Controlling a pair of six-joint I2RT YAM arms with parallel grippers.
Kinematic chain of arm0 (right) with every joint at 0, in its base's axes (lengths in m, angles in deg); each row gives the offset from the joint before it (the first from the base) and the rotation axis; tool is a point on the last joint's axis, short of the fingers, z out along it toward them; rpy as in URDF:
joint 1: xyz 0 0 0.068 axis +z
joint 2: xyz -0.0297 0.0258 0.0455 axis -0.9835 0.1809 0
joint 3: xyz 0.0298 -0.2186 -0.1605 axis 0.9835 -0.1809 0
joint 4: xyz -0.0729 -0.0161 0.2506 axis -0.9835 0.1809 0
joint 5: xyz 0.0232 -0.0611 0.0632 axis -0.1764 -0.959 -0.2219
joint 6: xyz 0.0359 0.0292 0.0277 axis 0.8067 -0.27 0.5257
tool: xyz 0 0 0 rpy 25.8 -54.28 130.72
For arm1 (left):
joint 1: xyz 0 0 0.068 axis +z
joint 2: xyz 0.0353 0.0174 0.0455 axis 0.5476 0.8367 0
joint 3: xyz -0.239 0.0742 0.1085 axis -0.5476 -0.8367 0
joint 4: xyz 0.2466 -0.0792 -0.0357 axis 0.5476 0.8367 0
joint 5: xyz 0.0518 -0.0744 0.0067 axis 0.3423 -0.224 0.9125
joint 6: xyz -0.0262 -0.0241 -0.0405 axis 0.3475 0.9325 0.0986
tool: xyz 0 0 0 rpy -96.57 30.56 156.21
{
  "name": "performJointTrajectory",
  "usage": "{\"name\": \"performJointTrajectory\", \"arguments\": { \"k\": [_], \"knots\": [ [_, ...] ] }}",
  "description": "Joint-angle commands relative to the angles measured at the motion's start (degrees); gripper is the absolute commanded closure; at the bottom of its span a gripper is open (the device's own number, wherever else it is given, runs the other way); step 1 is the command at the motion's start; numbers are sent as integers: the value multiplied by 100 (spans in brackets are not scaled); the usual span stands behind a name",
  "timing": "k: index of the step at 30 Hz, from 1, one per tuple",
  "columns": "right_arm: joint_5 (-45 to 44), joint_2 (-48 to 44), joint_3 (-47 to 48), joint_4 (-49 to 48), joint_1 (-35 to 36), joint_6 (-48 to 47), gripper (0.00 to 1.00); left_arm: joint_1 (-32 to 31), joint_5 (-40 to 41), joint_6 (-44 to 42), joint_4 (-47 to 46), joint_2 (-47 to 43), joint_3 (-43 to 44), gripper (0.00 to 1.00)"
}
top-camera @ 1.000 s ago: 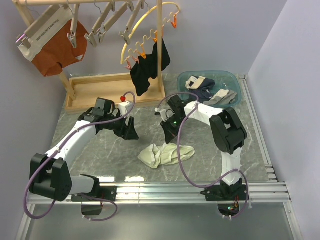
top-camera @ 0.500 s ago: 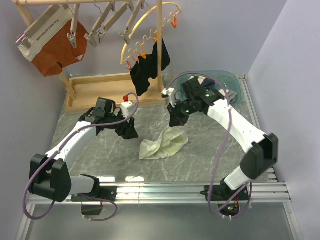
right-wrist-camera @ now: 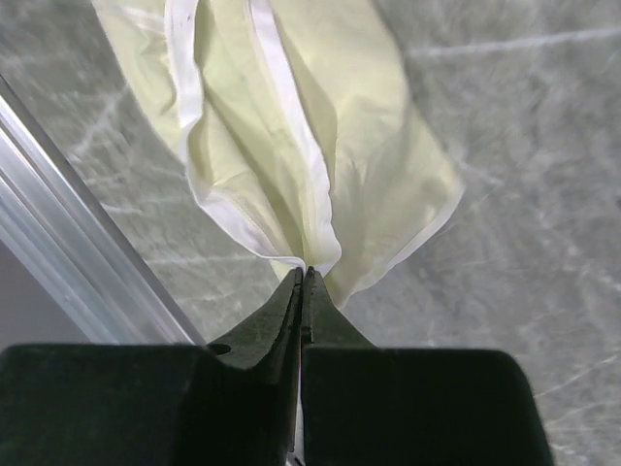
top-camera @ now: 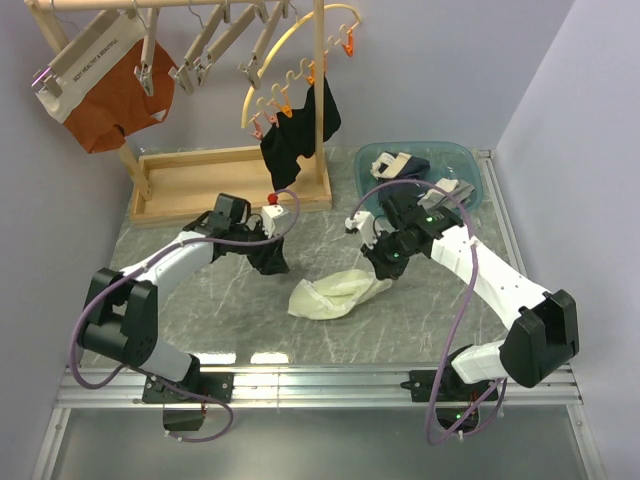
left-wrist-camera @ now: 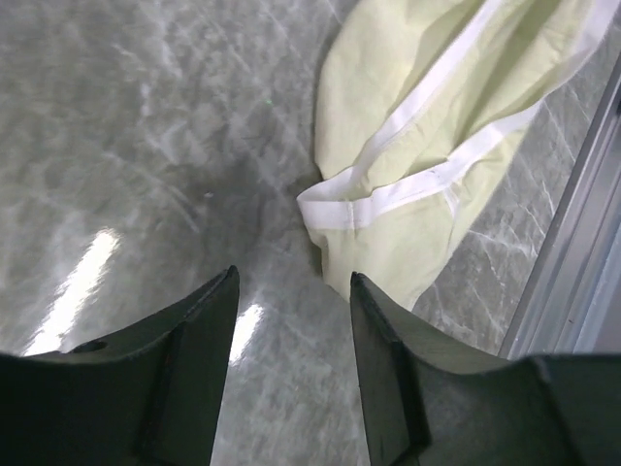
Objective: Clip the underwear to the hanger
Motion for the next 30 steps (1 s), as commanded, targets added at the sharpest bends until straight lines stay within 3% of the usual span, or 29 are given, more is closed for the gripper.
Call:
{"name": "performJointTrajectory", "arguments": {
  "k": [1, 12, 23, 24, 28, 30],
  "knots": [
    [-127, -118, -240, -246, -38, -36, 100, -226, -234, -38, -286, 46, 127, 46],
    [-65, -188, -513, -370, -29, 78, 100, -1070, 319, 85, -541, 239, -94, 44],
    [31, -144, -434, -308, -135, 122, 100, -1606, 1083, 68, -463, 907, 187, 49],
    [31, -144, -425, -299, -178, 113, 100, -1598, 1093, 59, -410, 985, 222, 52],
    [66, -135, -416, -291, -293, 122, 100, -1589, 1338, 111, -401, 802, 240, 87],
    [67, -144, -407, -299, -363, 122, 100, -1493, 1479, 216, -384, 496, 275, 98]
  ]
}}
